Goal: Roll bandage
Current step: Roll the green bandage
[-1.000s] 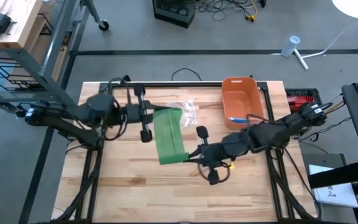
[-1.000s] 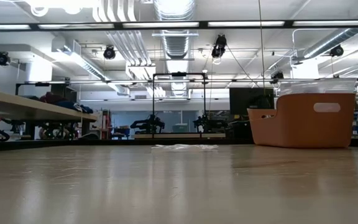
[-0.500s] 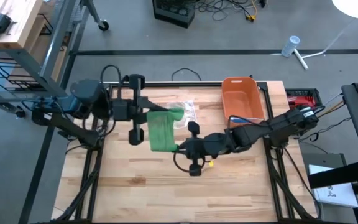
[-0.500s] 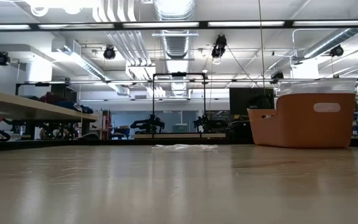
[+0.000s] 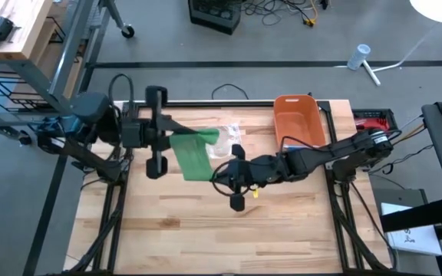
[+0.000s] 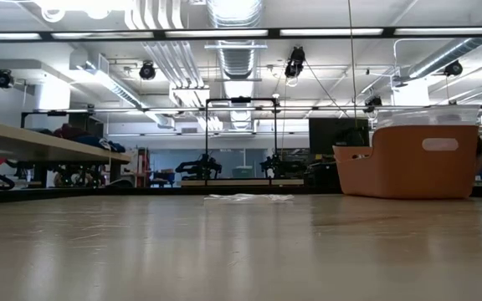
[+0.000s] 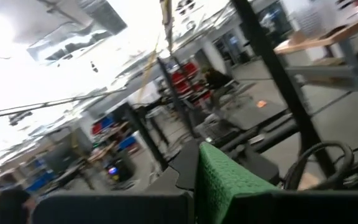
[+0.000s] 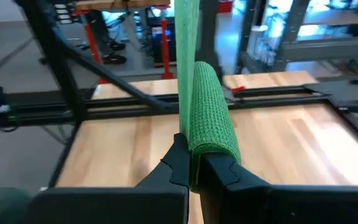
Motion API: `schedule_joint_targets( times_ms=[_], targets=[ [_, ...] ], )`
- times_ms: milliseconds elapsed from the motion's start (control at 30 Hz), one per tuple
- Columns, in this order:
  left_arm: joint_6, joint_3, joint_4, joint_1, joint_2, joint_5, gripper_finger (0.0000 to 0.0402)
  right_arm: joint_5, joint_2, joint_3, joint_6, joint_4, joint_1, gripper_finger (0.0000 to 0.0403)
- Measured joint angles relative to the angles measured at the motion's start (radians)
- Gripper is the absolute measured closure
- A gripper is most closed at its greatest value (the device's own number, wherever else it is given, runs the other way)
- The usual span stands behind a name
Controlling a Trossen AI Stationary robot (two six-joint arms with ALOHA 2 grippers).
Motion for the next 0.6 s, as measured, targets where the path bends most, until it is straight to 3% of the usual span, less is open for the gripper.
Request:
schedule_joint_targets(
  times_ms=[133, 300, 600],
  targets=[
    [0.023, -0.003, -0.014, 0.006, -0.036, -0.116, 0.0401, -0.016, -0.02, -0.001, -0.084, 0.021, 0.006, 0.04],
    [0.002, -0.037, -0.058, 0.061, -0.041, -0.167, 0.0401, -0.18, -0.016, -0.001, -0.217, 0.094, 0.041, 0.04],
    [-0.085, -0.075, -0.148, 0.127, -0.062, -0.194, 0.0401, -0.113, -0.067, 0.006, -0.316, 0.101, 0.117, 0.04]
  ],
)
